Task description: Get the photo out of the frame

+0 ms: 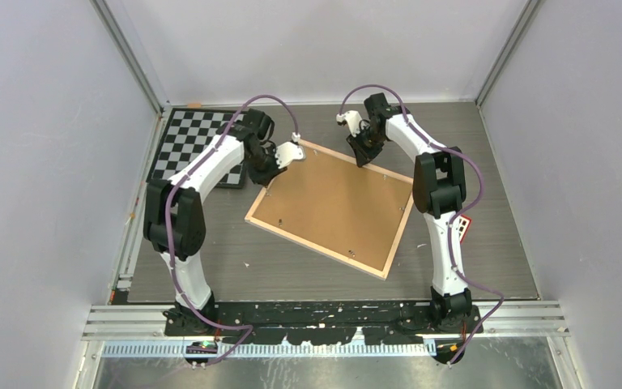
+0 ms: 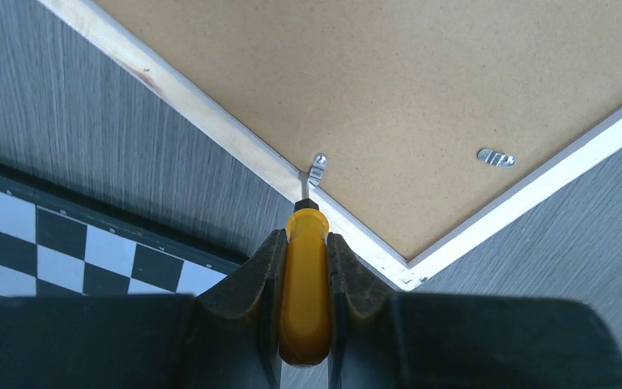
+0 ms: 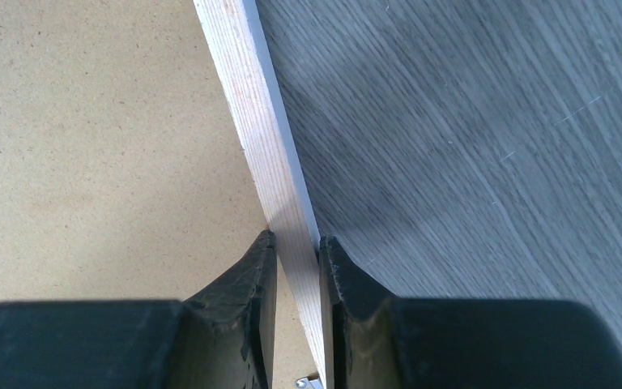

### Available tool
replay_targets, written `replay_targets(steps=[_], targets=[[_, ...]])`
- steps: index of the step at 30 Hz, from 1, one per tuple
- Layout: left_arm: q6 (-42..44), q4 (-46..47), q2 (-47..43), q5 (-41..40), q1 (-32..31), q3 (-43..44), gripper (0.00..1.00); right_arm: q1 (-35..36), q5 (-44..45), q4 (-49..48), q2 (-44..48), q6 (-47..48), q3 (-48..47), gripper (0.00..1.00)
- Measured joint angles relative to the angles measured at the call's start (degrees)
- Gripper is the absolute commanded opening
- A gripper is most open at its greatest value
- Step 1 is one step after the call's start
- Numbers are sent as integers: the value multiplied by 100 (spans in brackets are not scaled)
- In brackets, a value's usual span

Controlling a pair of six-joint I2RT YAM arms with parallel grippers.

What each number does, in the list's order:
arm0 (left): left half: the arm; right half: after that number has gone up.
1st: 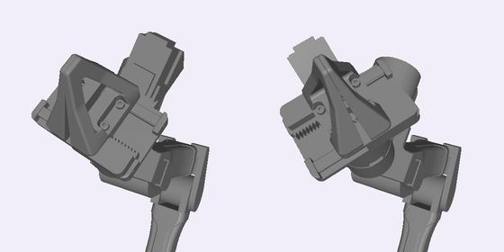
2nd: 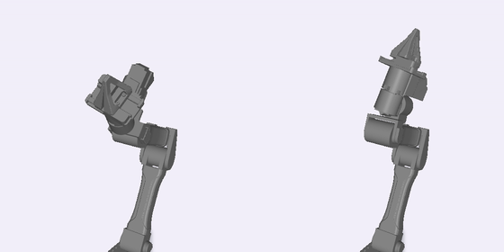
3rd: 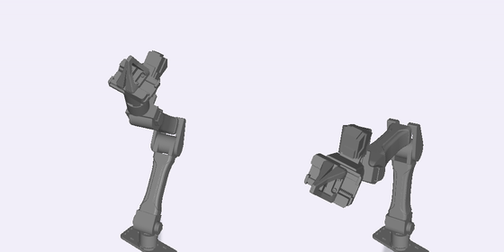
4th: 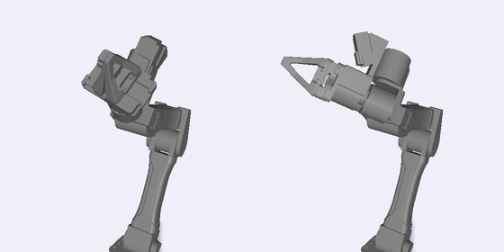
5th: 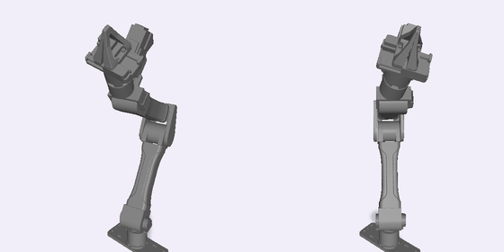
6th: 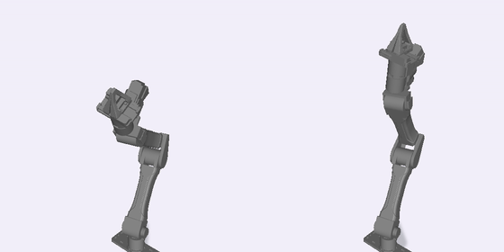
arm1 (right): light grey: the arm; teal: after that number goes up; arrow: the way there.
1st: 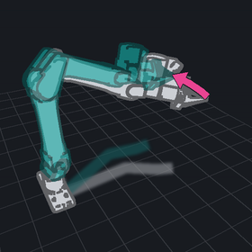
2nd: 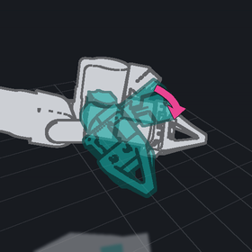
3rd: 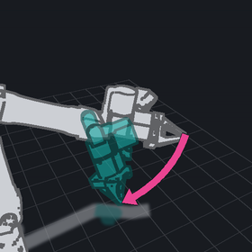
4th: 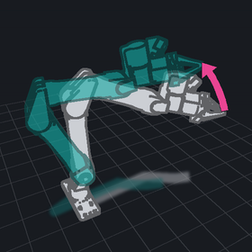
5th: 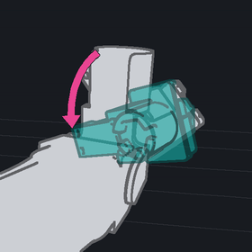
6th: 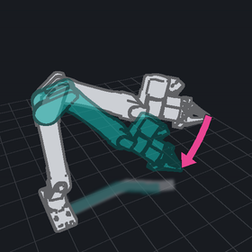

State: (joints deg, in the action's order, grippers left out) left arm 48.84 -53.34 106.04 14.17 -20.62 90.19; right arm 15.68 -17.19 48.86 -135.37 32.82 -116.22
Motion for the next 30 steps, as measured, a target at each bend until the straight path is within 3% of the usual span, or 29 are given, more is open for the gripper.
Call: replay_targets(steps=[18, 30], targets=[[737, 55, -129, 109, -17, -302, 0, 2, 7, 0, 0, -17, 0, 1], [1189, -564, -72, 363, -31, -142, 0, 2, 22, 0, 0, -22, 0, 1]])
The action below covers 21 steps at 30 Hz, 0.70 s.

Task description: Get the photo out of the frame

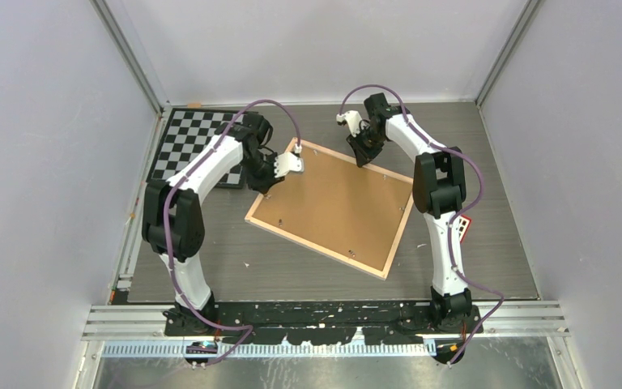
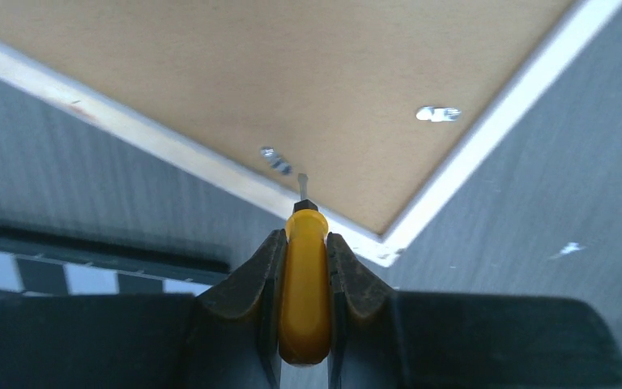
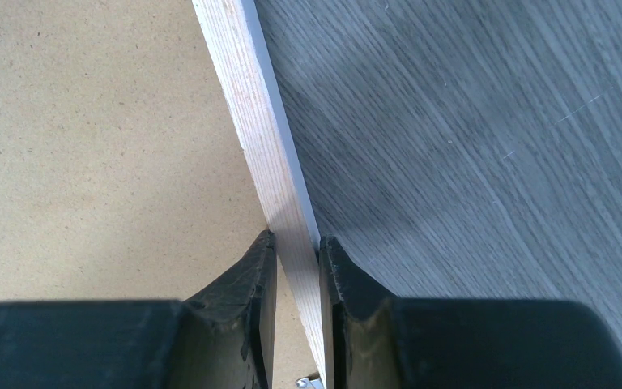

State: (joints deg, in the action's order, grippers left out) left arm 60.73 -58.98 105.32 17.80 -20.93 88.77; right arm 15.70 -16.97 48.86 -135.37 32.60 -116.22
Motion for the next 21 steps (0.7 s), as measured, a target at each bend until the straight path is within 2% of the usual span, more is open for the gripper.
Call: replay_targets(steps=[5, 9, 16, 21], targets=[[-131, -413, 9, 323, -37, 35, 0, 0, 4, -2, 0, -4, 0, 1], [-686, -363, 9, 387, -55, 33, 0, 0, 4, -20, 11, -15, 20, 0], [-2194, 273, -164, 400, 111, -225, 0, 11, 26, -79, 48, -24, 85, 1], [-2870, 748, -474, 68, 155, -525, 0, 11, 31, -85, 52, -48, 92, 1]])
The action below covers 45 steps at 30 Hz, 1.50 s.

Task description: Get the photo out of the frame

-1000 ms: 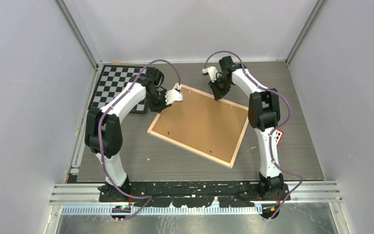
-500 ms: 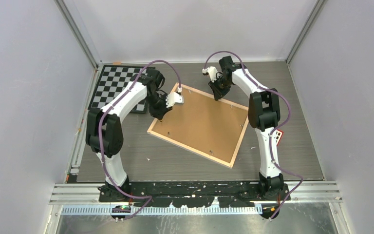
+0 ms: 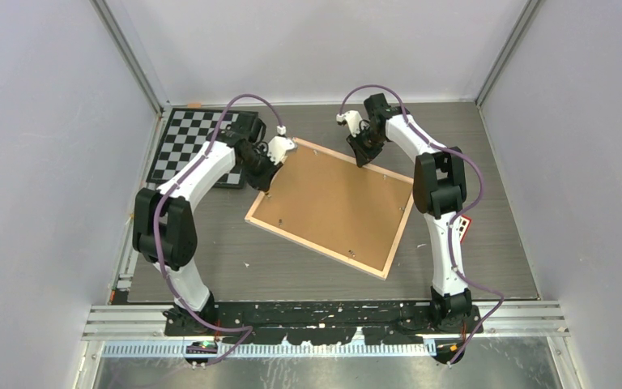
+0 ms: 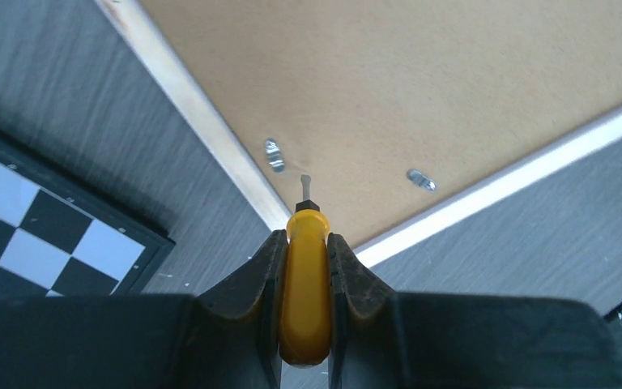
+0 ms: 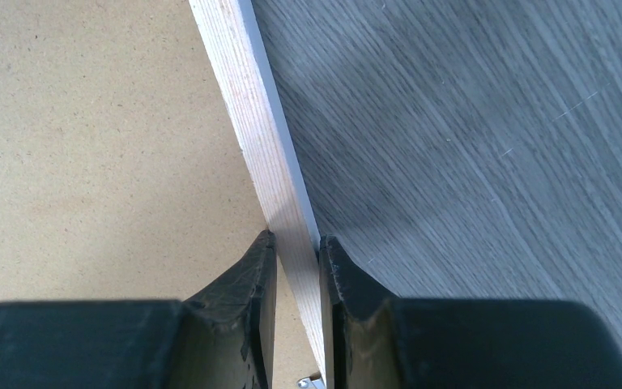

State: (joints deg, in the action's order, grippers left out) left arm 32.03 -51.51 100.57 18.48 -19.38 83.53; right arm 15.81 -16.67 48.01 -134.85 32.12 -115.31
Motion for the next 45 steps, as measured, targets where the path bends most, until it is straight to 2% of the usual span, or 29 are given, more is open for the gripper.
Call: replay_targets(steps=[9, 25, 37, 45], targets=[[-505, 557, -9, -481, 0, -42, 0, 0, 11, -7, 2, -44, 2, 0], [-568, 745, 24, -693, -39, -197, 0, 0, 15, -9, 2, -59, 4, 1], [-452, 715, 24, -643, -208, -201, 0, 9, 33, -9, 2, -61, 4, 1], [-887, 654, 46, 55, -389, -201, 0, 13, 46, -11, 2, -81, 4, 0]])
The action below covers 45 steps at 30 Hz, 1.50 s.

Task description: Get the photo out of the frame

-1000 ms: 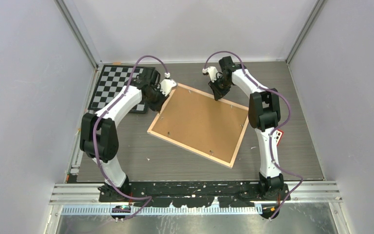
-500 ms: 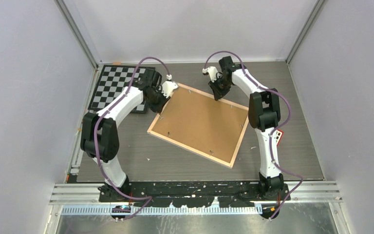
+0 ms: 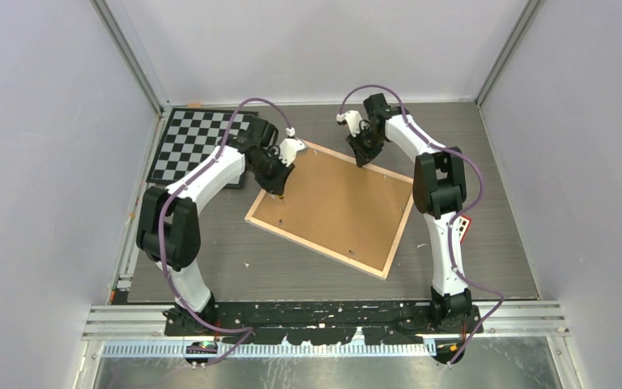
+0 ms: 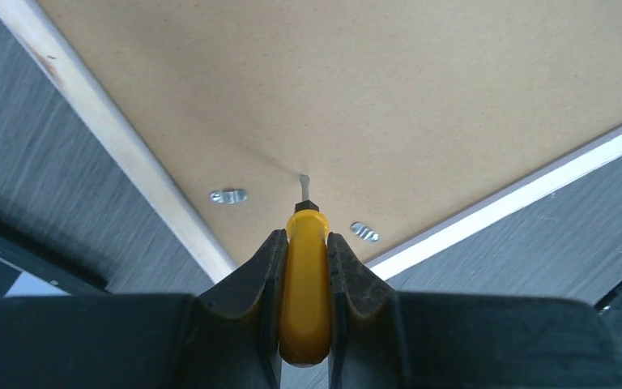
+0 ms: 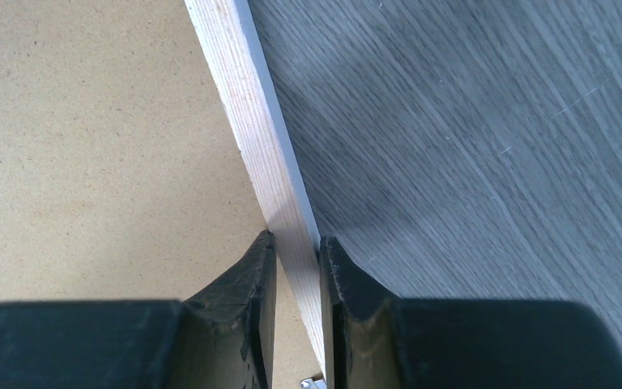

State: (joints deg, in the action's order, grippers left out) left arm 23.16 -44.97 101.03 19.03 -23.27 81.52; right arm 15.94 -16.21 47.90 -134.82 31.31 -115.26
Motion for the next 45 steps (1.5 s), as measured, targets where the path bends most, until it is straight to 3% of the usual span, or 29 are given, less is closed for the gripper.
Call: replay_targets(steps=[2, 3, 6, 8, 10, 14, 18, 23, 28, 33, 45], targets=[[-184, 24, 0, 109, -22, -24, 0, 4, 9, -2, 0, -20, -2, 2], [-236, 31, 0, 149, -26, -26, 0, 4, 11, -2, 0, -31, -2, 8], [-433, 46, 0, 269, -24, -33, 0, 7, 42, 39, -2, -168, -61, 36], [-518, 55, 0, 339, -17, -31, 0, 7, 68, 46, -2, -352, -70, 61], [-614, 55, 0, 411, 22, -20, 0, 7, 66, -28, 26, -815, -42, 68], [-763, 52, 0, 535, 157, 127, 0, -94, 70, -304, 514, -1694, 431, 70], [-848, 90, -2, 623, 334, 343, 0, -398, 70, -516, 1613, -2743, 1224, 71], [-951, 103, -2, 673, 444, 365, 0, -1001, 181, -756, 3462, -3877, 2876, 70], [-964, 103, -2, 741, 442, 365, 0, -1073, 323, -699, 4492, -4463, 4341, 70], [-988, 85, -2, 804, 442, 376, 0, -994, 330, -538, 4715, -4830, 5504, 61], [-1078, 61, -4, 820, 442, 431, 0, -997, 616, -682, 4513, -5250, 6094, 44]])
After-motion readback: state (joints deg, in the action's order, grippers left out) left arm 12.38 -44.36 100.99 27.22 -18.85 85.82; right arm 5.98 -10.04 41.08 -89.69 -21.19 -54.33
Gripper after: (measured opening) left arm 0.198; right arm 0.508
